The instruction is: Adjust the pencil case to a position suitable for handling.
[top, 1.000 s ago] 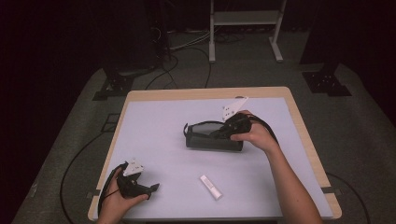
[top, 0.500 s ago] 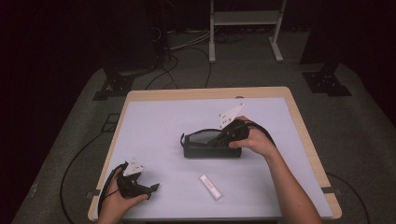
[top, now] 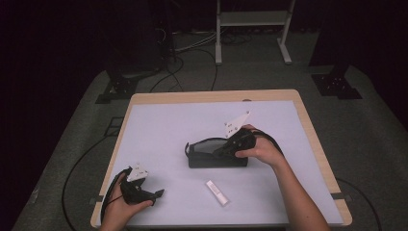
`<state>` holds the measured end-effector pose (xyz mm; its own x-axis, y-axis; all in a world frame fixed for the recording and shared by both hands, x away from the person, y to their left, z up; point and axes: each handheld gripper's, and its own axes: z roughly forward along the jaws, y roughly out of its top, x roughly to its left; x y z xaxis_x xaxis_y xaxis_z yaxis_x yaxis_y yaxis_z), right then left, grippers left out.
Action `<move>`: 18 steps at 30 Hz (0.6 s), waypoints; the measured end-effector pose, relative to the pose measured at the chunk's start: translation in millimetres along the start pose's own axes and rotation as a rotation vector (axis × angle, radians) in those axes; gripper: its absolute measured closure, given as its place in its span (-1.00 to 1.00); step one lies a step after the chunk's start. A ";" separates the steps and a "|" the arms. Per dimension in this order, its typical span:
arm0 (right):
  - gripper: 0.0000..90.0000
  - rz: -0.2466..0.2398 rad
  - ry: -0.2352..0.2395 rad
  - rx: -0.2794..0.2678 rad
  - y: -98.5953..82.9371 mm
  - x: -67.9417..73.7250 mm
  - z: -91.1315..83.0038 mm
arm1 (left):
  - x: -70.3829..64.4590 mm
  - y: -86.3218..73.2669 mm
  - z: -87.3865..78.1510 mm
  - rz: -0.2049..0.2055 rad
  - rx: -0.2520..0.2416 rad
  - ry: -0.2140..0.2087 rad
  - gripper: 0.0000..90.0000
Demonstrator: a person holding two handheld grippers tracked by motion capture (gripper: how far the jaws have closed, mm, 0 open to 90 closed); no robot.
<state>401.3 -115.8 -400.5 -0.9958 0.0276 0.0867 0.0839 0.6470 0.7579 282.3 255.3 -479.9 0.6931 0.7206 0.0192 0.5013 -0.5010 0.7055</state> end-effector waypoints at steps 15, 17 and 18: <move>0.96 0.013 -0.003 0.003 -10.8 14.6 7.4 | -0.2 0.0 0.1 -0.003 -0.002 0.000 -1.00; 0.96 0.015 -0.006 0.006 -12.0 16.6 8.4 | -0.3 -0.1 0.2 -0.005 -0.003 0.000 -1.00; 0.96 0.016 -0.005 0.005 -12.5 17.6 9.0 | -0.3 -0.1 0.2 -0.005 -0.003 0.000 -1.00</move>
<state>382.4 -116.5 -414.2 -0.9946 0.0420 0.0953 0.0997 0.6499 0.7534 282.2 255.0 -480.2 0.6904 0.7232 0.0157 0.5031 -0.4956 0.7080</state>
